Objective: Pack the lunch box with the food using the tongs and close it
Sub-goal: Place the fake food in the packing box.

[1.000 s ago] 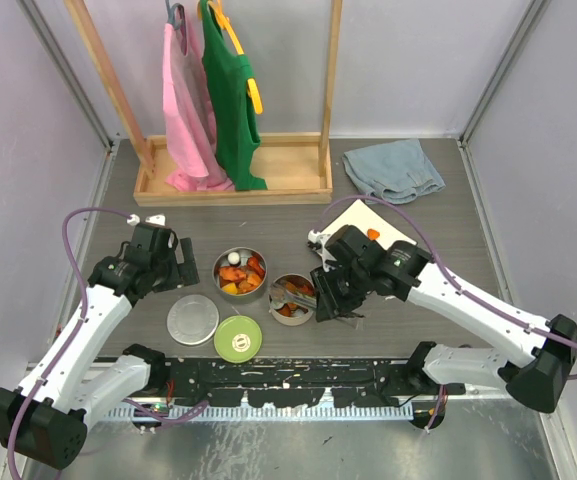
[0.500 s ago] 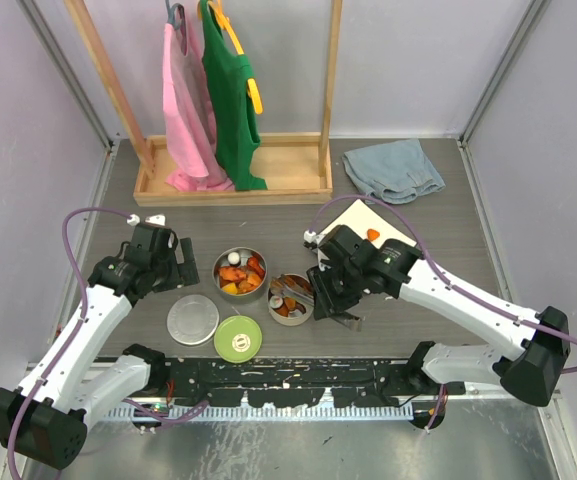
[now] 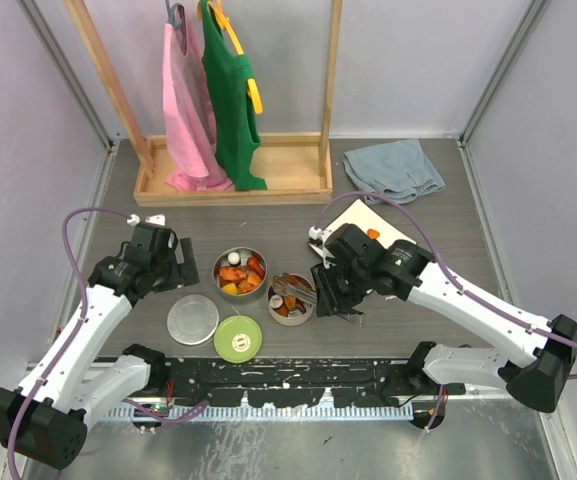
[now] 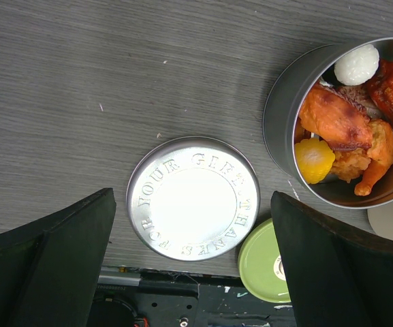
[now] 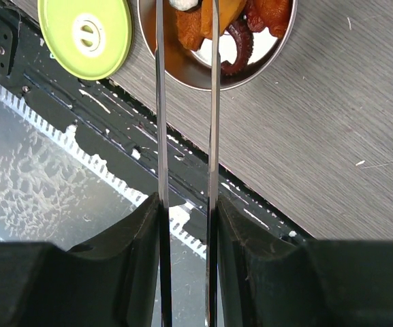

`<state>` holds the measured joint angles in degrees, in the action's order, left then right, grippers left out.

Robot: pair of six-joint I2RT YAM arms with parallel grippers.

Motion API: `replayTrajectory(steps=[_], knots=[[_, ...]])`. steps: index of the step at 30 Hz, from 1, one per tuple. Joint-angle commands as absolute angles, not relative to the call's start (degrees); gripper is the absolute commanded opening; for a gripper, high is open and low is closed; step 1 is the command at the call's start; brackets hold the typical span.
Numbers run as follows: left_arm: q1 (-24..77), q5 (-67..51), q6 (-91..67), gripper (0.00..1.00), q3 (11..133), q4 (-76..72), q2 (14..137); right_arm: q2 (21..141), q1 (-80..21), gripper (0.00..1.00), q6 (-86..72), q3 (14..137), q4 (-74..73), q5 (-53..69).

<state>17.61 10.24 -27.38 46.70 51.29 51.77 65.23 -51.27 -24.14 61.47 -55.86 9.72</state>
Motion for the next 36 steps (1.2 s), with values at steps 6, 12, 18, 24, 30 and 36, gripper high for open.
replayTrajectory(steps=[6,12,18,24,30,36], knots=[[17.4,10.3,-26.8,0.98,47.7,50.5,51.6,64.7,-51.5,0.33,-24.1,63.0,-54.3,9.9],[17.4,10.5,-26.9,0.98,47.7,50.5,51.4,66.4,-51.5,0.34,-23.7,63.0,-54.7,9.8],[17.4,10.5,-26.9,0.98,47.7,50.6,51.3,66.9,-51.6,0.35,-23.6,63.4,-54.7,9.3],[17.4,10.5,-26.9,0.98,47.7,50.5,51.4,67.4,-51.6,0.43,-24.1,63.1,-53.2,10.2],[17.4,10.5,-26.9,0.98,47.7,50.6,51.3,67.5,-51.6,0.47,-24.3,62.9,-52.9,9.8],[17.4,10.6,-26.9,0.98,47.7,50.5,51.2,67.1,-51.6,0.42,-24.3,62.0,-53.3,10.0]])
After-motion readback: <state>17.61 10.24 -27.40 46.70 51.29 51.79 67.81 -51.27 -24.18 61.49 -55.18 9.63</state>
